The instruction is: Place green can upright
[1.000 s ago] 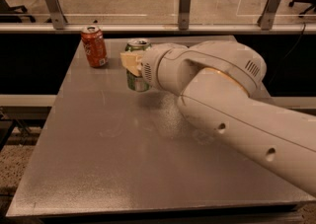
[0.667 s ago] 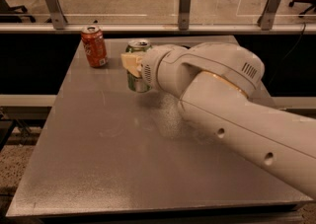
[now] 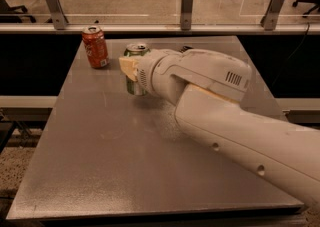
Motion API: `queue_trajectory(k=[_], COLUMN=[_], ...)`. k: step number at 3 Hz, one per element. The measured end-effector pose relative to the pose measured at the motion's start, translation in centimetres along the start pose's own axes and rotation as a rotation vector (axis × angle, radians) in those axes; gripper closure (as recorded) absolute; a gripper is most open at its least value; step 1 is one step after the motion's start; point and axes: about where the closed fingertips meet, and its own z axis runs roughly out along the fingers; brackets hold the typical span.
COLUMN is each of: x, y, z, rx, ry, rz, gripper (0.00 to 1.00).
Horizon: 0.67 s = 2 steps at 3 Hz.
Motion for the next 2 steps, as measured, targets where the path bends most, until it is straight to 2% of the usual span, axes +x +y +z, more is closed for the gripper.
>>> queue_trajectory(k=[2], x=[-1.6], y=[-0.7], z=[1.9], rx=[-0.024], ry=[0.006], rz=[0.003], gripper=[1.00])
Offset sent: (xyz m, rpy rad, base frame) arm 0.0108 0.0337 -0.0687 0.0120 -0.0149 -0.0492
